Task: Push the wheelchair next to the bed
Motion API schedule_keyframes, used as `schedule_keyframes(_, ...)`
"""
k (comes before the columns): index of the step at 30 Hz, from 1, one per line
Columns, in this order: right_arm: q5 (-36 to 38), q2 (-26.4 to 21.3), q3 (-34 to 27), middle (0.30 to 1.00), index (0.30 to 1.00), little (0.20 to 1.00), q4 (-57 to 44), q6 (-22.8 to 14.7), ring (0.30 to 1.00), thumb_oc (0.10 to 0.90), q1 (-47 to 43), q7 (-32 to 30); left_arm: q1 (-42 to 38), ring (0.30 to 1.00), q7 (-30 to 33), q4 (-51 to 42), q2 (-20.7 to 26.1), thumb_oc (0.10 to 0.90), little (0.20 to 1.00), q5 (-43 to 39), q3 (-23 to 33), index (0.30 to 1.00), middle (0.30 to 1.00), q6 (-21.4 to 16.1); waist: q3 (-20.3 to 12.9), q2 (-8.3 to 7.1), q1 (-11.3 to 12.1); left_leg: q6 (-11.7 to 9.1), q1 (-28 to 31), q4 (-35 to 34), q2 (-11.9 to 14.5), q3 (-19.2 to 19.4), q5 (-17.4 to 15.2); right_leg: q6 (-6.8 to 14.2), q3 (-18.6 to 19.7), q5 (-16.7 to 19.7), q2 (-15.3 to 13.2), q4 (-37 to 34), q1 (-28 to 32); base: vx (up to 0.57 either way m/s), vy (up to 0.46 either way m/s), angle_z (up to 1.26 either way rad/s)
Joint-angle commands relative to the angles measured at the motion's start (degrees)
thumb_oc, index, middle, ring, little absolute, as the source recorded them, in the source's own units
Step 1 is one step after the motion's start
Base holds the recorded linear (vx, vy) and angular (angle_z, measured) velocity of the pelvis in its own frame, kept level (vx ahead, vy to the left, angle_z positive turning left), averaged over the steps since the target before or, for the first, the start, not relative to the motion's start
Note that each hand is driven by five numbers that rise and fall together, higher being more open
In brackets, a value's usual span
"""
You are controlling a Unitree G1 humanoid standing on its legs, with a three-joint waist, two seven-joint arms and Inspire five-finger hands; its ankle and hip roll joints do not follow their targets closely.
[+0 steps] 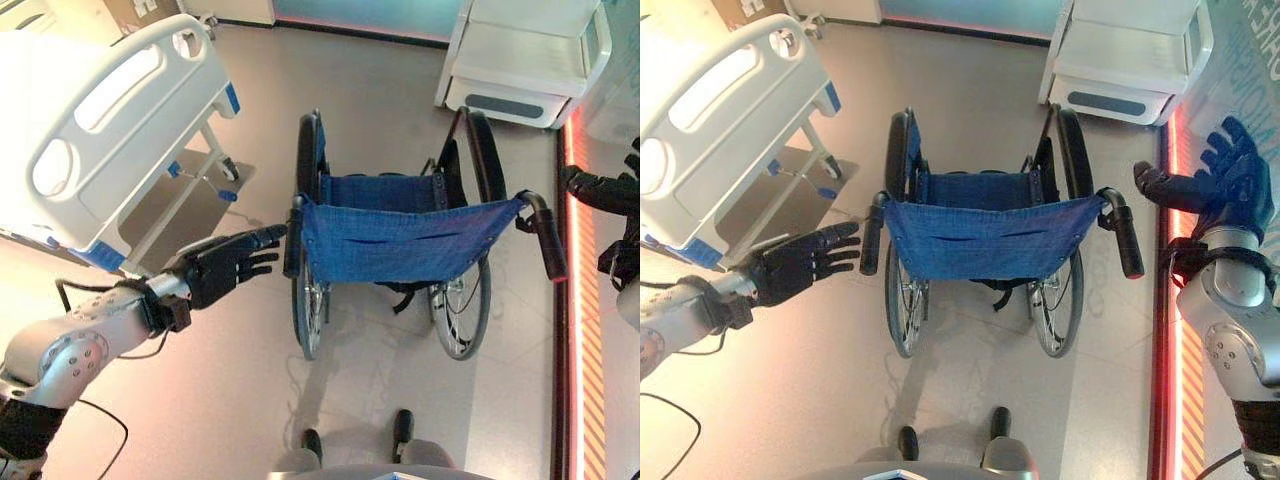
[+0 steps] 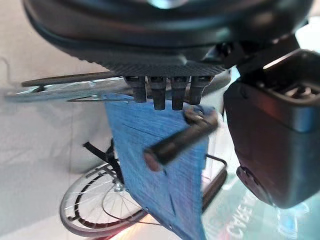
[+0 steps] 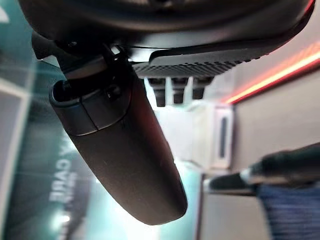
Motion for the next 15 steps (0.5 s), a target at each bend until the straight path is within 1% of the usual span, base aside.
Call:
schedule_keyframes(1, 4.67, -7.22, 1.31, 0.900, 0.900, 0.900, -1.06, -1.89, 0.900, 0.800, -7.10, 3.13, -9.52, 0.900, 1.05, -2.85, 5.96, 0.800, 0.900, -3.97, -1.13, 0.900, 0.900, -7.58, -4.29, -1.34, -0.65, -2.19, -3.99, 0.14, 0.79, 0.63, 2.51, 3.58, -1.16, -2.75, -2.90, 0.07, 3.25, 0.00, 0.000, 0.00)
schedule_keyframes(3, 8.83, -6.66, 2.80, 0.900, 0.900, 0.900, -0.43, -2.00, 0.900, 0.800, -7.70, 5.08, -11.58, 0.900, 0.87, -2.57, 6.17, 0.800, 0.900, -4.04, -2.89, 0.900, 0.900, -7.87, -4.20, -1.44, -0.75, -2.19, -4.01, 0.14, 0.74, 0.63, 2.48, 3.53, -1.12, -2.73, -2.85, 0.07, 3.20, 0.00, 0.000, 0.00)
schedule_keyframes(6, 10.83, -6.14, 4.27, 0.900, 0.900, 0.900, 0.26, -2.22, 0.900, 0.800, -8.35, 6.58, -13.14, 0.900, 0.52, -2.06, 6.05, 0.800, 0.900, -4.00, -4.41, 0.900, 0.900, -7.53, -4.13, -1.53, -0.78, -2.19, -4.03, 0.14, 0.75, 0.68, 2.44, 3.52, -1.19, -2.73, -2.85, 0.07, 3.15, 0.00, 0.000, 0.00)
schedule_keyframes(7, 14.32, -6.00, 6.10, 0.900, 0.900, 0.900, 0.85, -2.25, 0.900, 0.800, -9.30, 7.94, -14.15, 0.900, 0.08, -1.57, 5.99, 0.800, 0.900, -4.03, -6.19, 0.900, 0.900, -7.38, -4.16, -1.57, -0.82, -2.19, -4.07, 0.14, 0.71, 0.60, 2.46, 3.51, -1.18, -2.70, -2.78, 0.07, 3.07, 0.00, 0.000, 0.00)
schedule_keyframes(10, 15.56, -5.51, 8.66, 0.900, 0.900, 0.900, 2.59, -2.44, 0.900, 0.800, -11.01, 9.92, -15.60, 0.900, -0.95, -0.46, 5.88, 0.800, 0.900, -3.92, -8.48, 0.900, 0.900, -7.80, -4.21, -1.54, -0.81, -2.16, -4.01, 0.14, 0.67, 0.57, 2.46, 3.42, -1.14, -2.75, -2.68, 0.07, 3.12, 0.00, 0.000, 0.00)
schedule_keyframes(14, 16.21, -5.25, 11.29, 0.900, 0.900, 0.900, 4.27, -1.05, 0.900, 0.800, -12.96, 10.56, -17.78, 0.900, -1.10, 0.77, 5.88, 0.800, 0.900, -4.92, -10.97, 0.900, 0.900, -7.70, -4.55, -1.61, -0.78, -2.14, -3.83, 0.14, 0.62, 0.60, 2.38, 3.43, -1.19, -2.82, -2.53, 0.07, 3.28, 0.00, 0.000, 0.00)
schedule_keyframes(15, 15.76, -5.13, 12.79, 0.900, 0.900, 0.900, 4.69, -0.79, 0.900, 0.800, -13.72, 10.58, -18.91, 0.900, -0.46, 1.19, 5.66, 0.800, 0.900, -5.76, -12.42, 0.900, 0.900, -7.38, -4.70, -1.64, -0.82, -2.13, -3.77, 0.14, 0.66, 0.69, 2.42, 3.42, -1.22, -2.84, -2.48, 0.07, 3.30, 0.00, 0.000, 0.00)
